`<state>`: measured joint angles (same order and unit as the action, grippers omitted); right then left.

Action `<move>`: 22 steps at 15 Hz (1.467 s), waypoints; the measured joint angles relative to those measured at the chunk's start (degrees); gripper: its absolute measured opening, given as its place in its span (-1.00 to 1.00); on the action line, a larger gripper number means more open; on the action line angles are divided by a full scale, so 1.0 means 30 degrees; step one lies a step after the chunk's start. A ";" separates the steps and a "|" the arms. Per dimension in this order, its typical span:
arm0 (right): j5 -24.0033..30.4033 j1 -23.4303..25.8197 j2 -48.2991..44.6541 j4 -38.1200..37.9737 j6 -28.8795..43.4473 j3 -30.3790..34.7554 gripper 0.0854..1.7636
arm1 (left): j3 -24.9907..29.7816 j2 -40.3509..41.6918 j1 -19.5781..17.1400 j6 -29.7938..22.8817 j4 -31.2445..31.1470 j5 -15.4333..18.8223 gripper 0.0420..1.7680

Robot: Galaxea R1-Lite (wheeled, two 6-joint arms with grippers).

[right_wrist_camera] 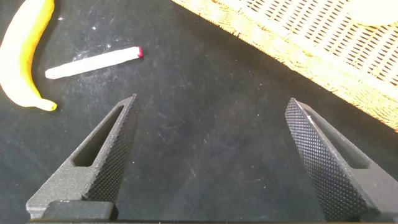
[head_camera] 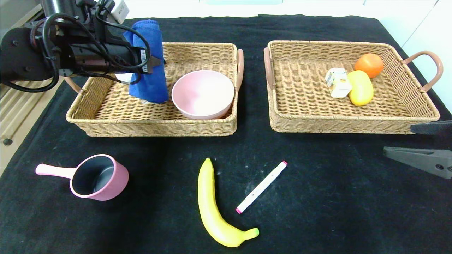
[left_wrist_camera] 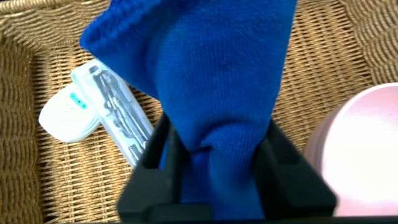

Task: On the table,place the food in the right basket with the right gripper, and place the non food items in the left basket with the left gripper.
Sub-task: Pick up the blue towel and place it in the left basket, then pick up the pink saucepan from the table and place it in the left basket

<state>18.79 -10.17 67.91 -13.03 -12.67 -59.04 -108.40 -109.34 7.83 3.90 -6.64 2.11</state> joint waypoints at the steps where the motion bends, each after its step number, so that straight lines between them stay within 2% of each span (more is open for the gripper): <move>1: 0.0000 0.0000 0.0000 0.0000 0.0008 0.0000 0.94 | 0.0008 0.0061 0.0016 -0.0008 0.0012 0.0004 0.00; 6: -0.0008 0.0000 0.0020 0.0008 0.0000 0.0000 0.94 | 0.0061 0.0207 0.0024 0.0004 -0.0089 -0.0024 0.44; 12: 0.0000 0.0000 0.0045 -0.0008 0.0000 -0.0008 0.94 | 0.0098 0.0402 0.0045 0.0049 -0.0439 -0.0008 0.70; 22: -0.0024 -0.0028 0.0089 0.0045 0.0000 0.0065 0.94 | 0.0061 0.3718 0.0788 0.0500 -0.9021 -0.0191 0.87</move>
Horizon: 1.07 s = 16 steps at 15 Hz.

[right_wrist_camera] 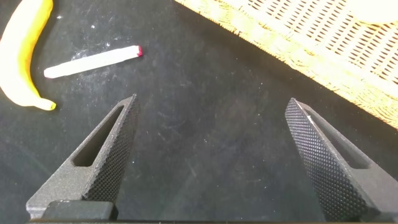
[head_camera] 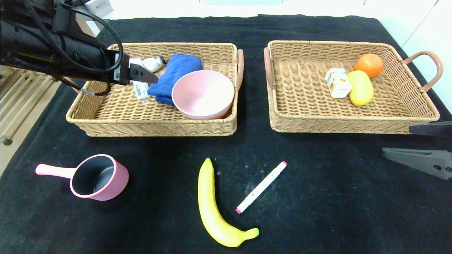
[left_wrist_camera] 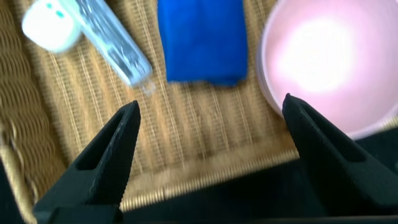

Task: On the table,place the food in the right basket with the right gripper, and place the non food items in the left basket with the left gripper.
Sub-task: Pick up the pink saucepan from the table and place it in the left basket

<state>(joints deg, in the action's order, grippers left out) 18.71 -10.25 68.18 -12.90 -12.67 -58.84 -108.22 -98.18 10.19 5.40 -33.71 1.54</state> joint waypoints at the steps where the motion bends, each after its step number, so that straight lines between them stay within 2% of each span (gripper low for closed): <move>1: -0.0008 0.0000 0.0000 -0.0008 0.0000 0.0008 0.94 | 0.0012 0.0370 0.0093 -0.0012 -0.1020 -0.0065 0.88; 5: 0.0000 0.0000 0.0004 -0.0008 0.0008 0.0016 0.94 | 0.0256 0.1654 0.0191 -0.0057 -0.4454 -0.0228 0.91; 9: 0.0008 -0.0024 0.0004 -0.0016 0.0000 0.0016 0.94 | 0.0756 0.2328 0.0138 -0.0028 -0.8009 -0.1036 0.92; 16: 0.0028 -0.0028 0.0004 -0.0028 0.0000 0.0053 0.94 | 0.5222 0.3560 0.0146 0.0008 -0.8050 -0.1036 0.93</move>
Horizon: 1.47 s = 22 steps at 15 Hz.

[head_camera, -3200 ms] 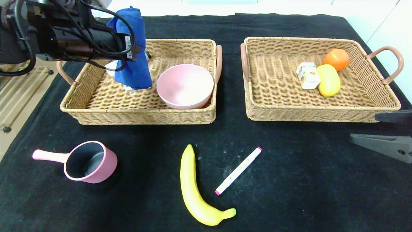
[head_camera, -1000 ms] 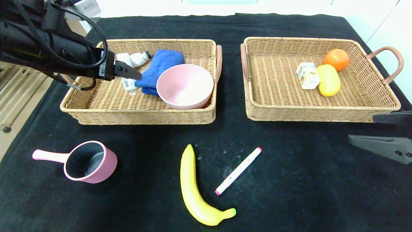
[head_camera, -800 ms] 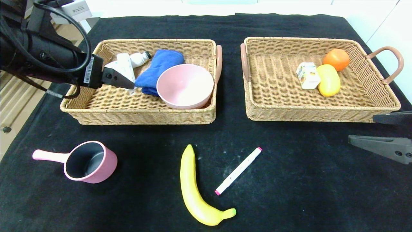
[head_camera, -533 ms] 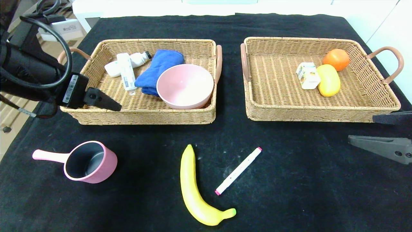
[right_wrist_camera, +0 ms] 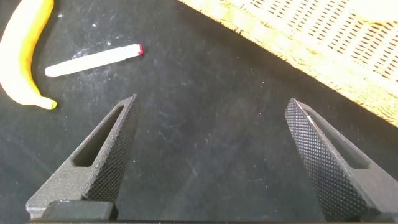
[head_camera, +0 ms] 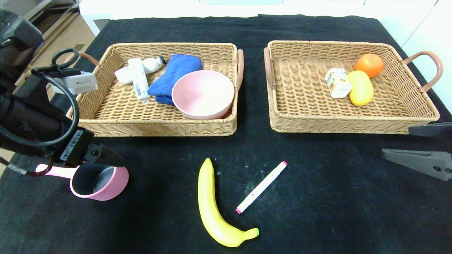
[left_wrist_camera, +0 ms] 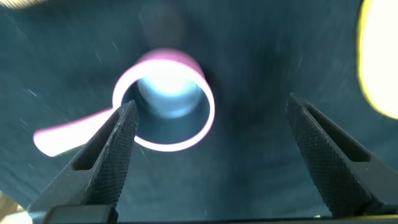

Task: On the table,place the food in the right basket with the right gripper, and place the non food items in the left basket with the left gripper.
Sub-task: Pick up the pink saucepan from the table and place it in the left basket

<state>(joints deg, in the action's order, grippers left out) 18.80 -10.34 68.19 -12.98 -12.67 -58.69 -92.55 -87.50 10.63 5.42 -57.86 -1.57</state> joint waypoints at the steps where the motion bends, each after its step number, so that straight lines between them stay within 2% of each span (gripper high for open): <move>1: -0.0004 0.0000 0.0000 0.0004 0.0008 0.0012 0.94 | 0.0557 0.0110 0.0000 0.0000 0.0020 -0.0016 0.93; 3: -0.0004 0.0000 0.0000 -0.0008 0.0000 0.0020 0.94 | 0.1471 0.0219 -0.0008 -0.0008 0.0150 -0.0016 0.93; 8: -0.0004 0.0000 0.0000 0.0000 -0.0004 0.0020 0.94 | 0.4962 0.0280 0.0000 -0.0008 0.4332 -0.0374 0.94; 11: -0.0012 0.0000 0.0000 -0.0008 -0.0004 0.0020 0.94 | 0.6274 0.0199 0.0008 0.0000 0.4966 -0.0642 0.94; 21: -0.0020 0.0000 0.0000 0.0020 -0.0028 0.0065 0.94 | 0.7737 -0.0398 0.0211 0.0000 0.6920 -0.1605 0.94; 22: -0.0020 0.0000 0.0000 0.0020 -0.0028 0.0057 0.94 | 0.7818 -0.0423 0.0248 0.0008 0.6936 -0.1625 0.84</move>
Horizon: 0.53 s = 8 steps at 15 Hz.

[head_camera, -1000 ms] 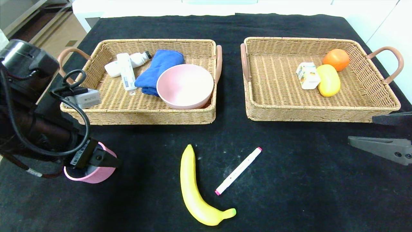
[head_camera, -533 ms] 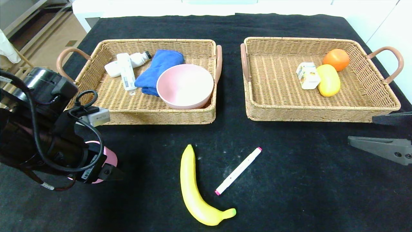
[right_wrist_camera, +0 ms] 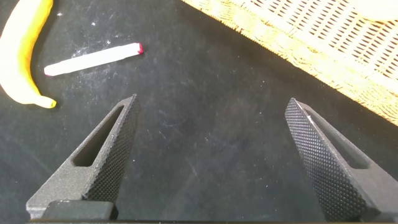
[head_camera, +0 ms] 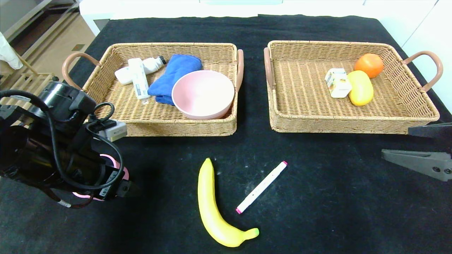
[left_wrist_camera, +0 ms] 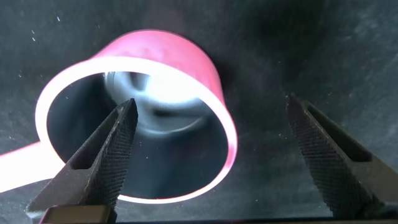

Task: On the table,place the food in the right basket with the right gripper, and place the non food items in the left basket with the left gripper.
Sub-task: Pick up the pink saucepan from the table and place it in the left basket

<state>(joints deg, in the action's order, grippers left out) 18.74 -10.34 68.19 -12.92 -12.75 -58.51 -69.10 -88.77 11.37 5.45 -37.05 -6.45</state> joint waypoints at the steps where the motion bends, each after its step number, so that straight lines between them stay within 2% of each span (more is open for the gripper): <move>1: 0.0000 0.0000 0.0000 0.0000 0.0008 0.0000 0.94 | 0.0089 -0.0012 0.0057 -0.0008 0.0004 0.0004 0.62; 3: 0.0008 0.0000 0.0000 -0.0016 0.0008 0.0000 0.94 | 0.0199 -0.0028 0.0085 0.0000 0.0004 -0.0081 0.26; 6: 0.0020 0.0000 -0.0012 -0.0016 0.0000 0.0008 0.94 | 0.0284 -0.0028 0.0102 -0.0008 0.0004 -0.0110 -0.11; 7: 0.0016 -0.0008 -0.0012 -0.0008 0.0000 0.0020 0.94 | 0.0293 -0.0028 0.0102 -0.0008 0.0004 -0.0110 -0.32; 8: 0.0008 -0.0008 -0.0012 -0.0008 0.0008 0.0020 0.94 | 0.0276 -0.0020 0.0102 -0.0065 0.0012 -0.0146 -0.86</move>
<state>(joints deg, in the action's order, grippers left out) 18.76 -10.36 68.16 -12.95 -12.73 -58.45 -68.27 -88.83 11.68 5.25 -37.01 -6.89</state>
